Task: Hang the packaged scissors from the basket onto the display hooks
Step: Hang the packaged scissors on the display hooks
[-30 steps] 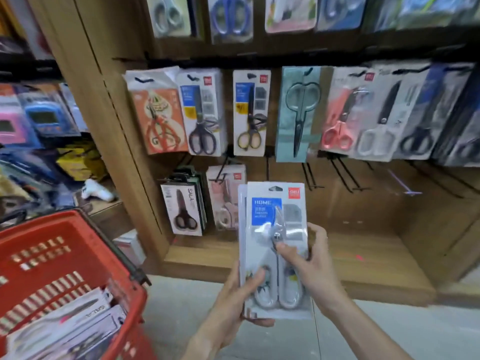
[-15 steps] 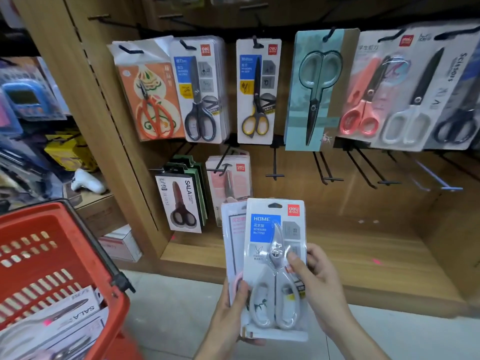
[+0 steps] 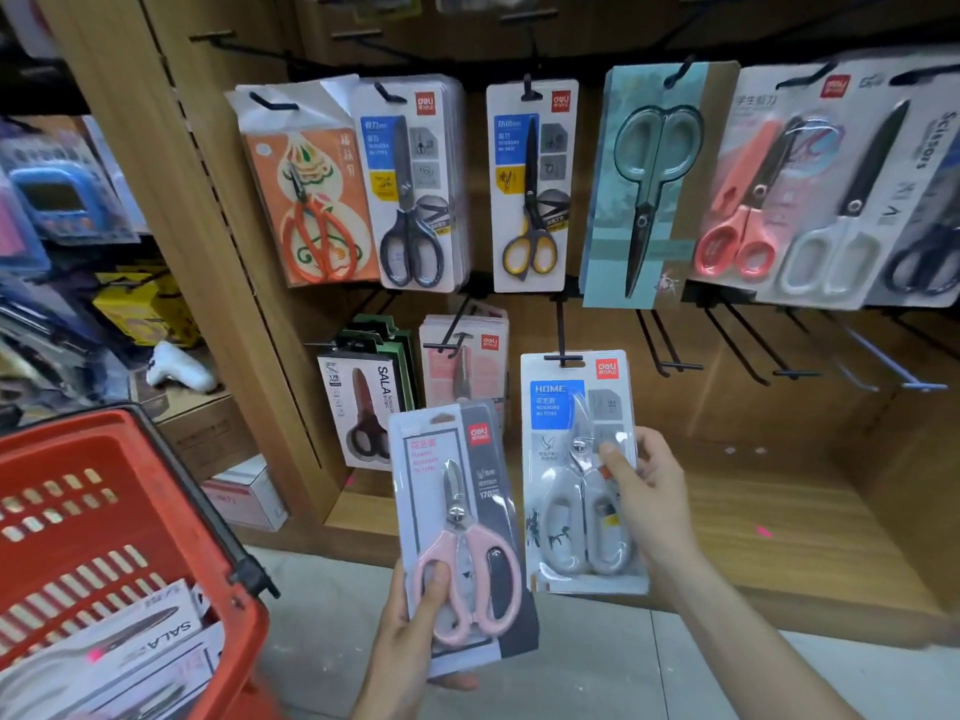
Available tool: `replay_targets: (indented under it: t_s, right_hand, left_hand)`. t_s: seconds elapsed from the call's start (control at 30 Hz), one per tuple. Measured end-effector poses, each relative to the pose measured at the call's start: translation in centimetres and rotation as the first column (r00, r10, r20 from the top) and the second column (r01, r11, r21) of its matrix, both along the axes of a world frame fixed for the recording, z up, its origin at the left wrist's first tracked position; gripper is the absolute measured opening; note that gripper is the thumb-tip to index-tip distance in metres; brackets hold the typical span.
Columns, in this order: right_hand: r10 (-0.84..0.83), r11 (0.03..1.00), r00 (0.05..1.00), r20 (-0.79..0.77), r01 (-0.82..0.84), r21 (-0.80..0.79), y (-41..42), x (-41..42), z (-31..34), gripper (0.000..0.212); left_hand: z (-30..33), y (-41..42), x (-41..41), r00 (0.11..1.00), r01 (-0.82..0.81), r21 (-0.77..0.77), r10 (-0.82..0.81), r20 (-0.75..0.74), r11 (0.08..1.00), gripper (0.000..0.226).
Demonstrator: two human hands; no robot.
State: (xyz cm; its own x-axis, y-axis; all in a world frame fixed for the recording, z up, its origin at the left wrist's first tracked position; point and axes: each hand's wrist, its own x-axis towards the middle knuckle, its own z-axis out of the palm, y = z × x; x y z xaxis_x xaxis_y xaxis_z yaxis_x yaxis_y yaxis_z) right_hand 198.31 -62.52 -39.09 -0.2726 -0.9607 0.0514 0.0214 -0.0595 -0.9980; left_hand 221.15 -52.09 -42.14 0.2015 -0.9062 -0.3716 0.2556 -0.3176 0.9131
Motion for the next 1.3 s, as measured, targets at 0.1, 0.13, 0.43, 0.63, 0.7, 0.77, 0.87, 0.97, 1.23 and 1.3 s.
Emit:
replay_targets:
  t_s: [0.1,0.13,0.43,0.63,0.7,0.77,0.87,0.97,1.23,1.3]
  right_hand:
    - [0.0,0.999,0.998,-0.059,0.002,0.033,-1.5,-0.2,-0.7,0.006]
    - [-0.005,0.999,0.997,-0.08,0.008,0.034,-2.2,-0.1,-0.7,0.005]
    - [0.049,0.955,0.998,-0.029,-0.038,0.295,-10.5,-1.6,-3.1,0.071]
    - [-0.287,0.927,0.903,-0.319,0.346,0.147,-5.9,0.0,-0.8,0.069]
    - [-0.249,0.965,0.949,-0.191,0.259,0.03,-1.9,1.8,-0.4,0.05]
    - [-0.043,0.999,0.996,-0.074,0.043,0.008,1.7,3.9,-0.3,0.039]
    - [0.068,0.997,0.995,-0.066,-0.065,0.052,3.2,5.2,-1.1,0.043]
    - [0.035,0.997,0.999,-0.017,-0.033,0.074,2.1,4.6,-1.8,0.033]
    - [0.158,0.986,0.962,0.222,-0.166,0.014,2.6,3.0,-0.4,0.016]
    - [0.111,0.994,0.957,0.268,-0.113,-0.01,2.1,2.8,0.1,0.013]
  left_hand:
    - [-0.4,0.1,0.5,1.0,-0.024,0.008,0.024,0.009,1.0,0.037]
    - [-0.5,0.2,0.7,1.0,-0.02,0.016,0.02,0.008,1.0,0.038]
    - [0.2,0.1,-0.1,0.994,0.111,0.017,-0.111,0.011,0.994,0.047]
    - [-0.1,-0.3,-0.3,0.987,0.157,-0.016,-0.157,0.028,0.987,0.041]
    - [-0.1,-0.6,-0.5,0.987,0.158,-0.002,-0.158,0.028,0.987,0.042]
    - [0.0,-0.9,-0.9,0.985,0.168,0.003,-0.168,0.038,0.986,0.038]
    - [0.0,-1.3,-1.6,0.982,0.178,0.013,-0.178,0.069,0.984,0.036]
    - [-0.1,-1.7,-1.9,0.984,0.155,0.034,-0.157,0.089,0.987,0.036]
    - [0.6,-2.3,-1.3,0.994,0.106,-0.024,-0.106,0.028,0.994,0.032]
    - [0.5,-2.2,-1.0,0.995,0.101,-0.051,-0.1,0.027,0.994,0.021]
